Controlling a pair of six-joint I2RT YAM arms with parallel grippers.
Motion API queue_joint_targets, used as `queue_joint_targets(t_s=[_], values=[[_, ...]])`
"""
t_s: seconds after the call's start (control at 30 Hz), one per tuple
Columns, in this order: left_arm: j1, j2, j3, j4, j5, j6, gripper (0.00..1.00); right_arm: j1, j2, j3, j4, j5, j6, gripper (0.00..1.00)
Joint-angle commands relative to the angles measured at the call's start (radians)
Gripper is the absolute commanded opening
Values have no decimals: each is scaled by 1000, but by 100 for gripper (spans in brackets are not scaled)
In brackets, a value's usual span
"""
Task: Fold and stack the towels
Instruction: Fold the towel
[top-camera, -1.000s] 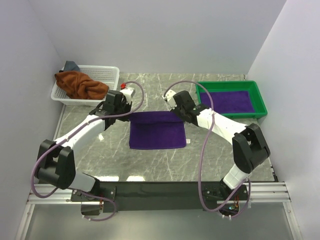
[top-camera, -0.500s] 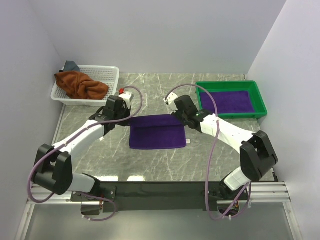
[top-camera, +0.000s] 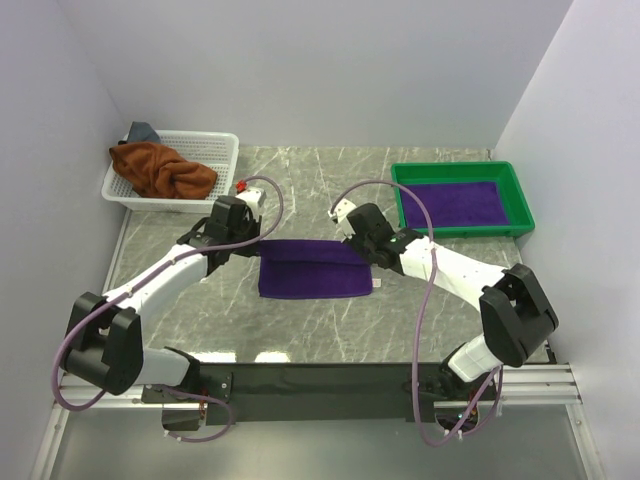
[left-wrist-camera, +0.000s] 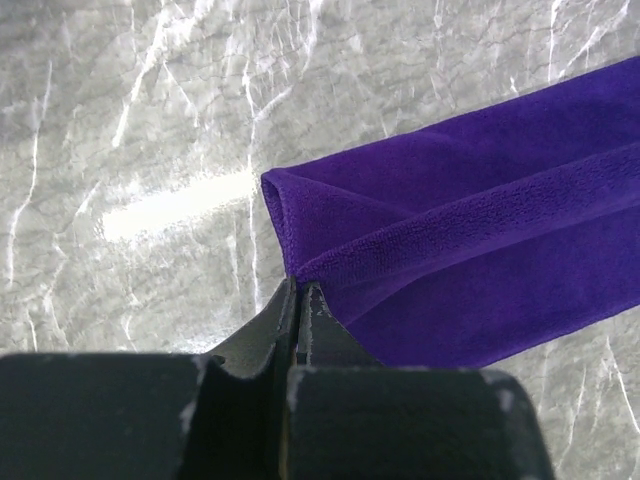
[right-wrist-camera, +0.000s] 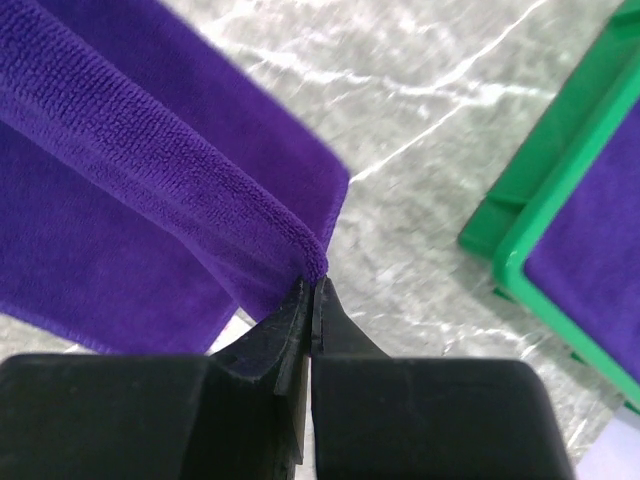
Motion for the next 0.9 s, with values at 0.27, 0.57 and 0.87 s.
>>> queue_joint_targets(t_s=[0.27, 0.57, 0.87], values=[[-13, 62, -1, -74, -15, -54, 1, 12, 41, -13, -85, 2, 61, 0], [-42, 121, 8, -108, -24, -85, 1, 34, 87, -8, -99, -10, 72, 0], [-50, 138, 48, -160, -70, -92, 1, 41, 74, 4, -105, 8, 73, 0]])
